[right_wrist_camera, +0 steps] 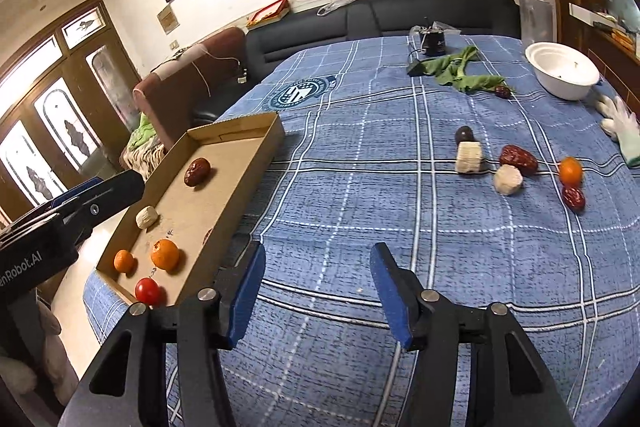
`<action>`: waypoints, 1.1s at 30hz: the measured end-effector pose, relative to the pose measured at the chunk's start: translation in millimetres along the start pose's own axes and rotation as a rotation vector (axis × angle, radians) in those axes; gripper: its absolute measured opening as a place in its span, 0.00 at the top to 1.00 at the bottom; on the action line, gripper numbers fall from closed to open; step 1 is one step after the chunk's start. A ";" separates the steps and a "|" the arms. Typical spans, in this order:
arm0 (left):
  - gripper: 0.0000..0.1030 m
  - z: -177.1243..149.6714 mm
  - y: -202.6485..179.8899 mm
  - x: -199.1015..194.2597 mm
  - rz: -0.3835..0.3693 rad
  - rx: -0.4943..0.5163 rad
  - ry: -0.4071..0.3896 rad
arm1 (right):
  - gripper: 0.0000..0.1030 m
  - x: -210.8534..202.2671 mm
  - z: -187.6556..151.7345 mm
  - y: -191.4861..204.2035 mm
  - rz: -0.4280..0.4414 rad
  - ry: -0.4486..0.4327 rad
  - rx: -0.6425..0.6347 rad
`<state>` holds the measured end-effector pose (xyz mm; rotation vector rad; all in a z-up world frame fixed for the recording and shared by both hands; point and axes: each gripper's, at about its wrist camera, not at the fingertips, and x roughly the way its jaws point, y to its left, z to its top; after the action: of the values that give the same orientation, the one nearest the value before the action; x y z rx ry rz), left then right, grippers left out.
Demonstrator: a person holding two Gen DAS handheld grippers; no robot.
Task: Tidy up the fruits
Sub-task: 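Move both tools back over the remaining fruits on the table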
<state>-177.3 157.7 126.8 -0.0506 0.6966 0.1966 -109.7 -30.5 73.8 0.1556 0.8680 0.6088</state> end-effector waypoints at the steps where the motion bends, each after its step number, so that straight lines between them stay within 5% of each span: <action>1: 0.26 -0.5 -2.8 0.3 0.000 0.006 0.002 | 0.37 -0.7 -0.5 -2.0 -0.001 -0.002 0.003; 15: 0.26 -2.3 -22.1 16.3 -0.058 0.048 0.050 | 0.37 -12.0 -9.3 -45.8 -0.045 0.017 0.061; 24: 0.26 1.5 -52.7 48.7 -0.149 0.096 0.110 | 0.37 -53.2 -3.6 -140.6 -0.283 0.000 0.140; 33: 0.26 10.6 -89.1 78.3 -0.223 0.129 0.142 | 0.37 -29.1 33.4 -191.5 -0.335 0.010 0.182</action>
<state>-94.4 84.3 83.0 -0.0191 0.8376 -0.0669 -15.0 -200.2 44.5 0.1674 0.9345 0.2175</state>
